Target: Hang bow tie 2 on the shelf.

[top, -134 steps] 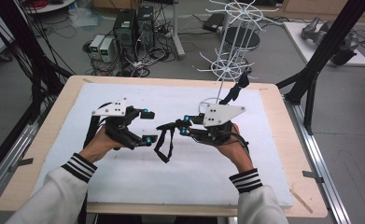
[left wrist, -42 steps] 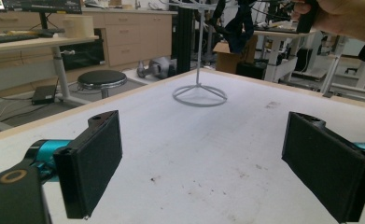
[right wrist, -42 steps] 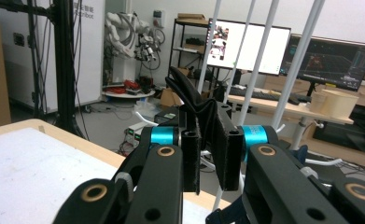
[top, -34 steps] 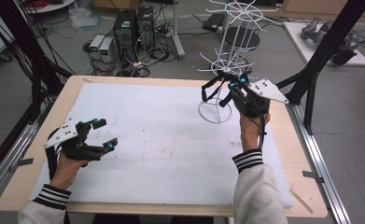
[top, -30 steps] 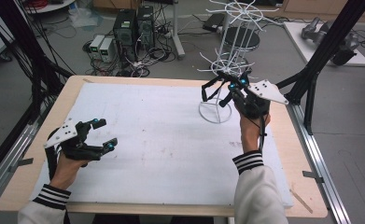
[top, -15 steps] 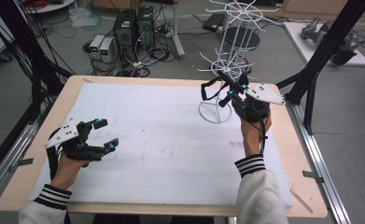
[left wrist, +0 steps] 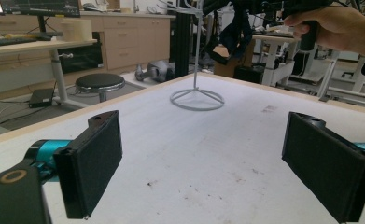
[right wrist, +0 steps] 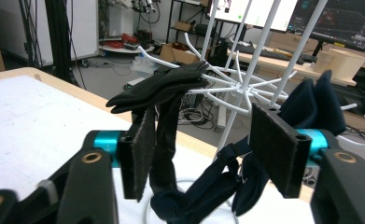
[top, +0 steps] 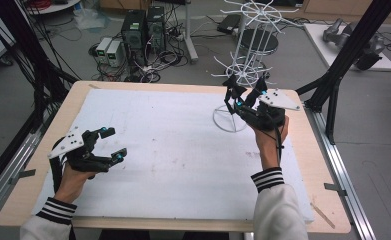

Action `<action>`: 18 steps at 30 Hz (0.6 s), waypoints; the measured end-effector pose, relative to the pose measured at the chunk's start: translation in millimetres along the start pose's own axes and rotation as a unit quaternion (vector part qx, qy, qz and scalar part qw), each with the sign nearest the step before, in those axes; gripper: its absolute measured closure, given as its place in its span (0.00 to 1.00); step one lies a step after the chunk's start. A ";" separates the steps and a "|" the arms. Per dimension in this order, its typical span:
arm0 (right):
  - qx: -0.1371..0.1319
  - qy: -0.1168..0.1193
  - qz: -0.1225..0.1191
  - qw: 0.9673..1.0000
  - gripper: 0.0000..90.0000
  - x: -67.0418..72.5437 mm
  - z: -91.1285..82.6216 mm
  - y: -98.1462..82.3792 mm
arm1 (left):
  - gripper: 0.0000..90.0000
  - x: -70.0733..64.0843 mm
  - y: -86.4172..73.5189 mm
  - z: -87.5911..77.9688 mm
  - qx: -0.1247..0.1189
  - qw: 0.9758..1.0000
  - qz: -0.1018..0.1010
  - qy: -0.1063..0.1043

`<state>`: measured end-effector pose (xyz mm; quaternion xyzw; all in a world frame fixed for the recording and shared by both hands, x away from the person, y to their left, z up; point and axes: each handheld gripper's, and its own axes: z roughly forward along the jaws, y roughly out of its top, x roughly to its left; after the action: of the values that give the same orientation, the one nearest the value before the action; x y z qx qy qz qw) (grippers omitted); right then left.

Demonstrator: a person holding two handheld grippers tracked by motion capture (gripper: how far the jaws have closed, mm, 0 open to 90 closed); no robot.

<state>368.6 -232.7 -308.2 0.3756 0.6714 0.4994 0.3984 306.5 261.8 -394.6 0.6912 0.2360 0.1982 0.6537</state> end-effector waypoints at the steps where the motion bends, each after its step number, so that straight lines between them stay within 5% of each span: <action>1: -0.003 0.002 -0.001 1.000 0.44 0.6 -1.1 0.7 | 0.14 0.1 -0.1 -0.1 0.000 1.000 0.000 0.000; 18: -0.032 0.007 -0.005 0.999 0.34 8.8 -24.6 11.3 | 0.14 2.4 2.3 -7.4 -0.011 1.000 -0.005 0.008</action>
<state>343.8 -231.4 -294.1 0.3556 0.6599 0.5211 0.4080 304.3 269.2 -391.9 0.6813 0.2423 0.2027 0.6604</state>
